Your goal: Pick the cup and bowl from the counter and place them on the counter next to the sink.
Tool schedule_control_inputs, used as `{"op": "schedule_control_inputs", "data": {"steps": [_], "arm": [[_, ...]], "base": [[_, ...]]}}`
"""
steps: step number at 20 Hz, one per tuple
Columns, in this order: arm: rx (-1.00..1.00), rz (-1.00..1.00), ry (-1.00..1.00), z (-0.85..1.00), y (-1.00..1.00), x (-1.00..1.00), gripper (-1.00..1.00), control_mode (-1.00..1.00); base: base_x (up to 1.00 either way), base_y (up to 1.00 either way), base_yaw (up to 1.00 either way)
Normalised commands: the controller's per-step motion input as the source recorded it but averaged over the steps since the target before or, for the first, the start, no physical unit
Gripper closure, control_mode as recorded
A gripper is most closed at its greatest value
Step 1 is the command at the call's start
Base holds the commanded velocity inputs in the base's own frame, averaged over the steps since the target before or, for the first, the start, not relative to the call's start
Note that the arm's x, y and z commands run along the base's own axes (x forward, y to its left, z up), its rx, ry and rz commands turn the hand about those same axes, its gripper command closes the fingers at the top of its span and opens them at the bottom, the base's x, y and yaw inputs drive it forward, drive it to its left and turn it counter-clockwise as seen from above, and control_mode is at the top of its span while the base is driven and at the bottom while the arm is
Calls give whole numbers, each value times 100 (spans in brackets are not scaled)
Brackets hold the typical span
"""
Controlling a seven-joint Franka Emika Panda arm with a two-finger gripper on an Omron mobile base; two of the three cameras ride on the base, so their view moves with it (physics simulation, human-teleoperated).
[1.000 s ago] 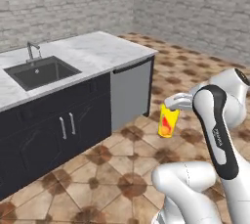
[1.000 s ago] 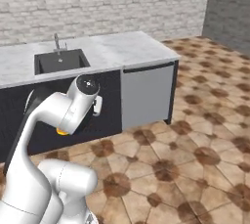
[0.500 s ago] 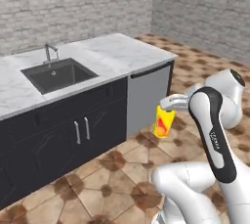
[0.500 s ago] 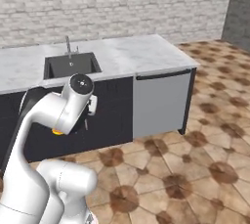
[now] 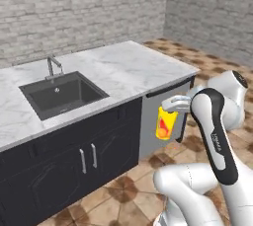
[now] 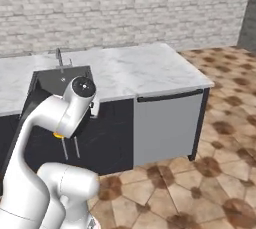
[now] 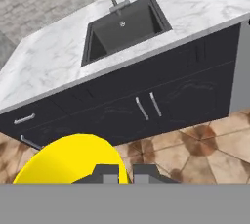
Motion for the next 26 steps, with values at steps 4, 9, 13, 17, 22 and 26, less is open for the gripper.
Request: {"op": "schedule_control_inputs", "data": {"steps": [4, 9, 13, 17, 22, 26], "arm": [[0, 0, 0, 0, 0, 0, 100, 100], [0, 0, 0, 0, 0, 0, 100, 100], [0, 0, 0, 0, 0, 0, 100, 100], [0, 0, 0, 0, 0, 0, 100, 100], [0, 0, 0, 0, 0, 0, 100, 100], [0, 0, 0, 0, 0, 0, 100, 100]], "base": [[85, -34, 34], [50, -22, 48], [48, -41, 49], [70, -47, 23], [75, -57, 7], [71, -63, 0]]}}
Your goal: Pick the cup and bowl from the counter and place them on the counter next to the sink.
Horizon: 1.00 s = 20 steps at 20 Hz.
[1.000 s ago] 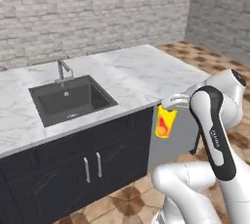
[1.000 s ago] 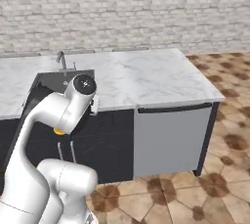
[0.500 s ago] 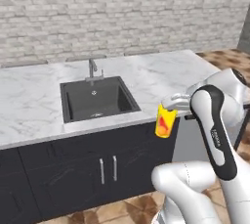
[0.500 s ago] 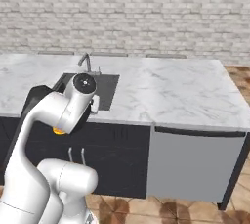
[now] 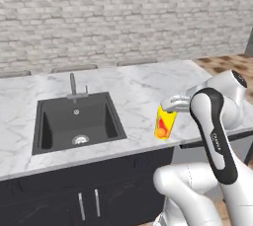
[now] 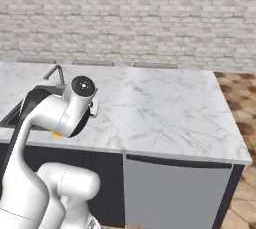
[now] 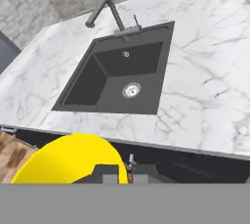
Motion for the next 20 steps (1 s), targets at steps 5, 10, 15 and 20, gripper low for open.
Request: {"op": "schedule_control_inputs", "data": {"steps": [5, 10, 15, 20], "arm": [[0, 0, 0, 0, 0, 0, 100, 100], [0, 0, 0, 0, 0, 0, 100, 100], [0, 0, 0, 0, 0, 0, 100, 100], [0, 0, 0, 0, 0, 0, 100, 100]], "base": [[70, -39, -8], [62, -2, -17], [42, 10, -3], [7, 2, 0]]}}
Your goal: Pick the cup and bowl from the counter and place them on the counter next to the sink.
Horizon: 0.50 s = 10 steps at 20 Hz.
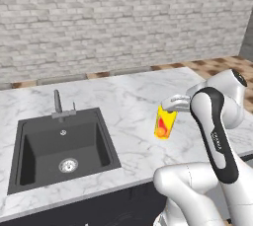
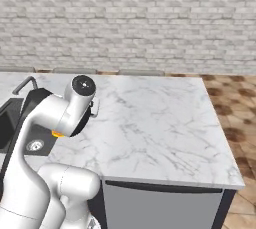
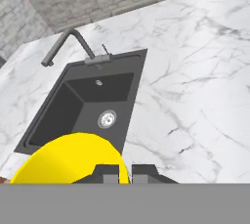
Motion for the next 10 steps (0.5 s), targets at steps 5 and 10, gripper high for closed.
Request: {"op": "schedule_control_inputs", "data": {"steps": [5, 10], "arm": [[0, 0, 0, 0, 0, 0, 100, 100], [0, 0, 0, 0, 0, 0, 100, 100]], "base": [[0, 0, 0], [0, 0, 0]]}}
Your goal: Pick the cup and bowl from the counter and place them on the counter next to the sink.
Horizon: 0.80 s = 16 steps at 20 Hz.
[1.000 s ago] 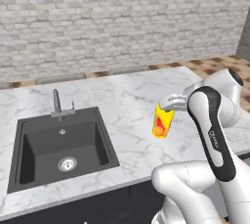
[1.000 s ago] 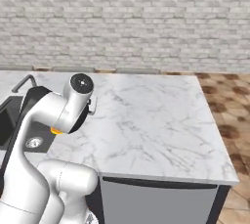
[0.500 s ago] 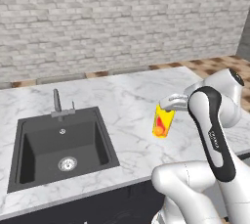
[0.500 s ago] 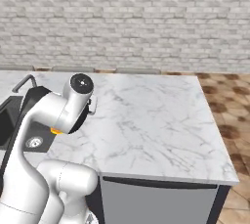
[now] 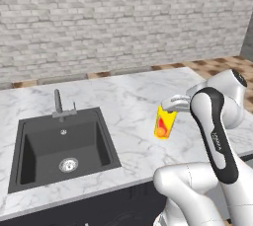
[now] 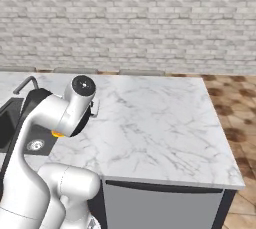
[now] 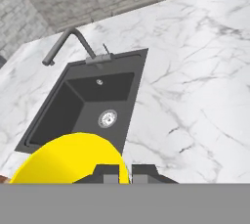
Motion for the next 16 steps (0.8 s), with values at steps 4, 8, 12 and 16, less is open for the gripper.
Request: {"op": "schedule_control_inputs", "data": {"steps": [4, 8, 12, 16], "arm": [[0, 0, 1, -2, 19, 15, 100, -100], [0, -2, 4, -4, 36, 50, 100, -100], [0, -3, 5, -4, 41, 56, 100, -100], [0, -1, 4, -6, 21, 29, 100, -100]], "base": [[2, 4, 0], [0, 0, 0], [0, 0, 0], [0, 0, 0]]}}
